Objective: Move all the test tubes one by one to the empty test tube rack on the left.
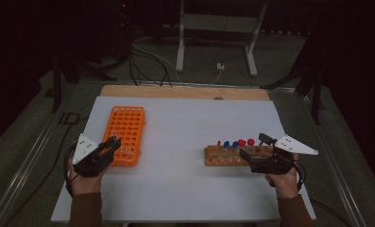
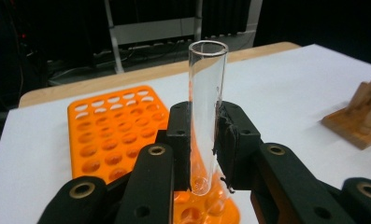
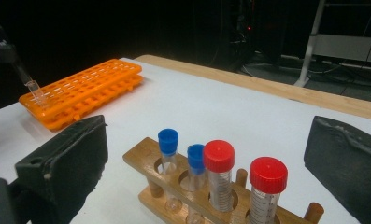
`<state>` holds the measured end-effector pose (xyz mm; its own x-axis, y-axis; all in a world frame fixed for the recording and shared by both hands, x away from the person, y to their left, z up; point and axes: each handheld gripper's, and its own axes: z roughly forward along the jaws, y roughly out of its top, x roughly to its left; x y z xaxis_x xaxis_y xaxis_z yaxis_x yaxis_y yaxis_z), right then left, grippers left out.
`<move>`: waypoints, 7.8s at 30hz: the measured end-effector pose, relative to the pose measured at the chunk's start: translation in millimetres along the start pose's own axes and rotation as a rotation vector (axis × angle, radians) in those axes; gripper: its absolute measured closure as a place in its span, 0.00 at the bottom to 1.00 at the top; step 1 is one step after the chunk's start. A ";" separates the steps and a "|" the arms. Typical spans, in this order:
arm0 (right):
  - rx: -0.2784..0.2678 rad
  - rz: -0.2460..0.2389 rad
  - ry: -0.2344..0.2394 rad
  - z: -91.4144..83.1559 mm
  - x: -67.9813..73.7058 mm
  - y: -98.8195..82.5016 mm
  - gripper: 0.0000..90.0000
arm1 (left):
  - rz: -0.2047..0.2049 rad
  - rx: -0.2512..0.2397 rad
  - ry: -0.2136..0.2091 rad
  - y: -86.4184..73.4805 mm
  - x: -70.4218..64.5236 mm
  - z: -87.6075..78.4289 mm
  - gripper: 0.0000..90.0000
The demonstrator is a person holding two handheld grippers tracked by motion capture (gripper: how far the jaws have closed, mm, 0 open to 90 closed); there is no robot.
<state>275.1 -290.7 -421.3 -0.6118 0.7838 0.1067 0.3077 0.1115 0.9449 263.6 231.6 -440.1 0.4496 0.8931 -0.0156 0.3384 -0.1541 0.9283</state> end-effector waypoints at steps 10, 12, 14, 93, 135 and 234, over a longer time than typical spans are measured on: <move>-0.003 -0.003 0.000 -0.7 0.3 0.3 0.00 | -0.006 0.072 -0.016 -18.9 2.7 13.4 0.85; -0.003 -0.003 0.000 -0.6 0.3 0.3 0.00 | 0.000 0.095 -0.013 -20.5 1.1 15.7 0.85; -0.002 -0.003 0.000 -0.6 0.4 0.3 0.00 | 0.001 0.114 -0.010 -22.6 0.7 17.7 0.85; 0.205 -0.043 -0.090 23.4 -31.1 -30.5 0.78 | -0.162 -0.049 -0.033 -19.5 6.2 5.0 0.01; 0.042 -0.076 -0.084 -15.5 -14.3 12.5 0.83 | -0.116 -0.048 -0.026 -17.7 -1.5 9.8 0.01; 0.035 -0.066 0.135 36.8 44.9 16.8 0.16 | 0.113 -0.001 -0.430 31.8 -149.5 92.7 0.84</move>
<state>279.6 -231.2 -412.0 -0.7234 0.6849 0.0873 0.2868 0.1832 0.9403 283.7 54.0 -442.7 0.7866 0.6139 -0.0666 0.2664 -0.2401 0.9335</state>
